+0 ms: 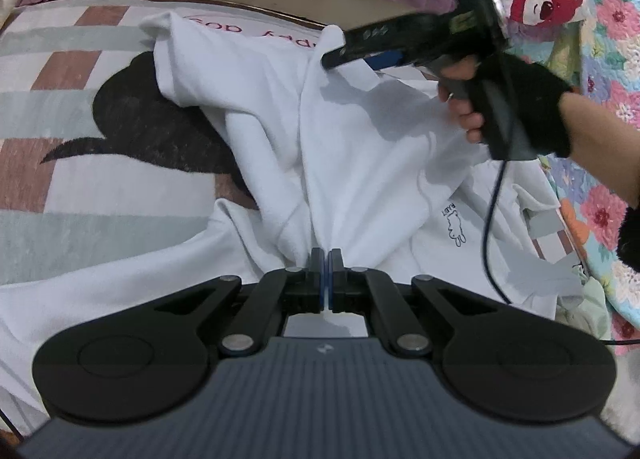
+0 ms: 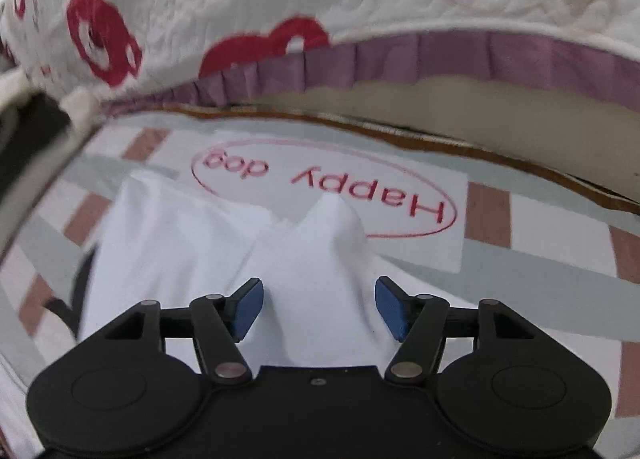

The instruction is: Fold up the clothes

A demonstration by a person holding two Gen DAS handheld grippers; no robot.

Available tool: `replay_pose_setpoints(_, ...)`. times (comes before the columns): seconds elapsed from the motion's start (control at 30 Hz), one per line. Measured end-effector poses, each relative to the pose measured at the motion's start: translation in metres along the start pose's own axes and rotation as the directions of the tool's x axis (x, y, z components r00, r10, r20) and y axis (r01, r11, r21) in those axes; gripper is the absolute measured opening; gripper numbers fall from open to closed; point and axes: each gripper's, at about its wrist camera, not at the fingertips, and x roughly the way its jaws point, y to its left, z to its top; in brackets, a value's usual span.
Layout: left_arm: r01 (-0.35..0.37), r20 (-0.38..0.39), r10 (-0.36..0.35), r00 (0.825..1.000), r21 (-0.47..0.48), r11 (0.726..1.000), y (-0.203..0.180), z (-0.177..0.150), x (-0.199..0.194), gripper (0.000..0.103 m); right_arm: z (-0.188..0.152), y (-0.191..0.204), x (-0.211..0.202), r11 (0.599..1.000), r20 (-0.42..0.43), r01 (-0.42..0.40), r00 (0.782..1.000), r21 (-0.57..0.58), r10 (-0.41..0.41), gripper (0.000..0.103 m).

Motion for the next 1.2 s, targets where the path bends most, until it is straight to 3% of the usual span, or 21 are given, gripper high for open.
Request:
replay_pose_setpoints(0.03,0.001,-0.001,-0.001,1.000,-0.005,1.000,0.001,0.000,0.000,0.001,-0.003,0.000,0.002,1.000,0.010,-0.011,1.000,-0.006,0.011,0.042)
replay_pose_setpoints(0.07,0.001,-0.002,-0.001,1.000,-0.011,1.000,0.002,0.000,0.000,0.001,-0.005,-0.001,0.001,1.000,0.026,-0.017,1.000,0.004,0.016,0.003)
replay_pose_setpoints(0.2,0.024,0.012,-0.024,1.000,-0.019,1.000,0.006,0.003,-0.008,0.002,-0.014,-0.002,-0.028,0.992,0.151,-0.080,0.986,0.100,0.064,0.004)
replay_pose_setpoints(0.3,0.053,0.060,-0.051,0.997,-0.038,0.998,0.012,0.007,-0.019,0.005,-0.020,0.005,-0.058,0.990,0.211,-0.114,0.973,0.080,0.094,0.004)
replay_pose_setpoints(0.5,0.094,0.168,-0.067,0.983,-0.160,0.983,0.040,0.018,-0.037,0.019,-0.043,0.035,-0.111,0.952,0.246,-0.305,0.923,-0.003,0.296,0.004)
replay_pose_setpoints(0.7,0.114,0.211,-0.041,0.977,-0.345,0.932,0.078,0.016,-0.036,0.026,-0.084,0.084,-0.105,0.896,0.057,-0.427,0.898,-0.119,0.436,0.004)
replay_pose_setpoints(0.9,0.159,0.229,-0.040,0.973,-0.530,0.833,0.118,0.007,-0.029,0.028,-0.100,0.101,-0.096,0.858,-0.035,-0.498,0.866,-0.125,0.498,0.004)
replay_pose_setpoints(1.03,0.185,0.240,-0.050,0.969,-0.581,0.793,0.131,0.003,-0.027,0.030,-0.101,0.101,-0.099,0.845,-0.054,-0.521,0.854,-0.122,0.518,0.004)
replay_pose_setpoints(1.1,0.187,0.240,-0.050,0.969,-0.593,0.783,0.133,0.002,-0.025,0.033,-0.103,0.101,-0.100,0.838,-0.067,-0.532,0.847,-0.120,0.527,0.004)
replay_pose_setpoints(1.2,0.184,0.236,-0.046,0.971,-0.604,0.776,0.135,0.001,-0.021,0.036,-0.112,0.100,-0.101,0.817,-0.093,-0.572,0.820,-0.080,0.565,0.004)
